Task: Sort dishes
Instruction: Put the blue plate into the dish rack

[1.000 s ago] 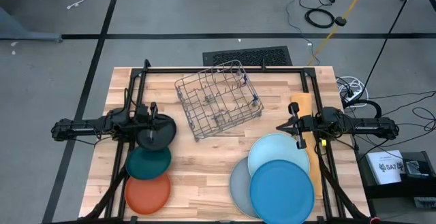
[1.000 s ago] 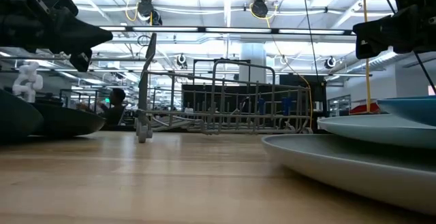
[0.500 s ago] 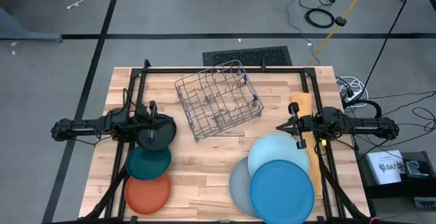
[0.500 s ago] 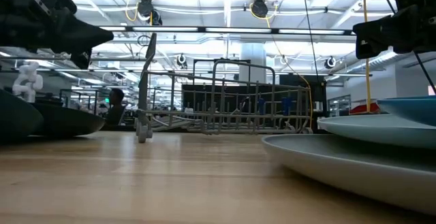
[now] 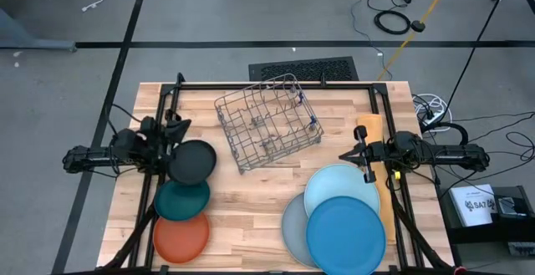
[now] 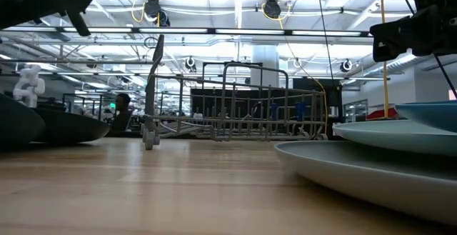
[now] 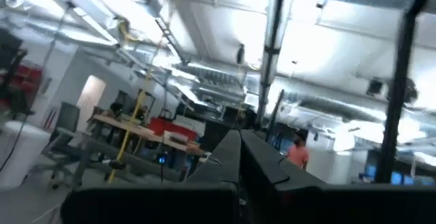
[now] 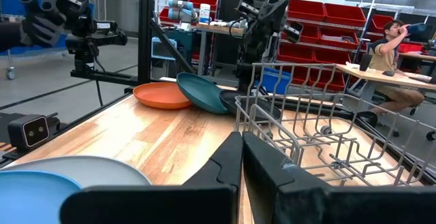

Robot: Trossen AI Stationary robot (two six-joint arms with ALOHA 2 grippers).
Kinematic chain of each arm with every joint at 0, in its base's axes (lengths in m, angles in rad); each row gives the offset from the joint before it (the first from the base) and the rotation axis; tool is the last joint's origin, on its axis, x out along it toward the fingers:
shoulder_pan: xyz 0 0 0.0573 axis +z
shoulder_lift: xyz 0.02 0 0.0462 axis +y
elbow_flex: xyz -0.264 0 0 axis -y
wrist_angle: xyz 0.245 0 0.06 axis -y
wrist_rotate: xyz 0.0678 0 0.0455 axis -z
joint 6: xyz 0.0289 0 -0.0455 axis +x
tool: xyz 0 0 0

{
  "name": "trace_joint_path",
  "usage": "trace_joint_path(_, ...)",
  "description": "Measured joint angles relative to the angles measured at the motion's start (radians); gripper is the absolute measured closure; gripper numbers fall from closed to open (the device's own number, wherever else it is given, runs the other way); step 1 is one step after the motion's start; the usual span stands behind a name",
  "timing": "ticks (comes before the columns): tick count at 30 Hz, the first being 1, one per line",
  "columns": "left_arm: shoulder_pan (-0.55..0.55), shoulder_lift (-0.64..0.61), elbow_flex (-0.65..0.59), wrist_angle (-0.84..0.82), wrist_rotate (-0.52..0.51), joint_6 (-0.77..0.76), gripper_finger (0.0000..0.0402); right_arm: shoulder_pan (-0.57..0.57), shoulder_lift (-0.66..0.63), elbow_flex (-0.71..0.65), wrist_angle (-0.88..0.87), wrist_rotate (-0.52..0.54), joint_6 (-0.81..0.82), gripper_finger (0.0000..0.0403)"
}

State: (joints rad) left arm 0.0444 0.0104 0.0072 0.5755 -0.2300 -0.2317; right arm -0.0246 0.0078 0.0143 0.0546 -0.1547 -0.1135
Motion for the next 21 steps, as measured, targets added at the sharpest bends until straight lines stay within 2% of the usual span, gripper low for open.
trace_joint_path(2,0.001,0.009,0.002,0.005,0.04,-0.023,0.0394,0.0,0.0,0.0,0.0,0.0,0.0,0.0396)
trace_joint_path(6,-0.004,0.066,0.028,0.098,0.214,-0.09,0.0392,0.0,0.0,0.0,0.0,0.0,0.0,0.0396)
trace_joint_path(9,-0.034,0.153,0.072,0.105,0.262,-0.128,0.0376,0.0,0.0,0.0,-0.003,0.004,-0.009,0.0396)
trace_joint_path(11,-0.074,0.248,0.117,0.104,0.284,-0.112,0.0355,-0.002,0.0,0.0,0.008,0.075,-0.085,0.0396)
trace_joint_path(13,-0.126,0.362,0.176,0.103,0.294,-0.035,0.0325,-0.002,0.0,0.0,0.024,0.155,-0.141,0.0396)
trace_joint_path(15,-0.185,0.498,0.26,0.105,0.305,0.086,0.0288,-0.002,0.0,0.0,0.06,0.191,-0.135,0.0396)
trace_joint_path(18,-0.277,0.72,0.422,0.082,0.316,0.286,0.0232,-0.002,0.0,0.0,0.125,0.232,-0.008,0.0396)
trace_joint_path(21,-0.349,0.935,0.614,-0.021,0.315,0.475,0.0187,-0.002,0.0,0.0,0.199,0.308,0.208,0.0396)
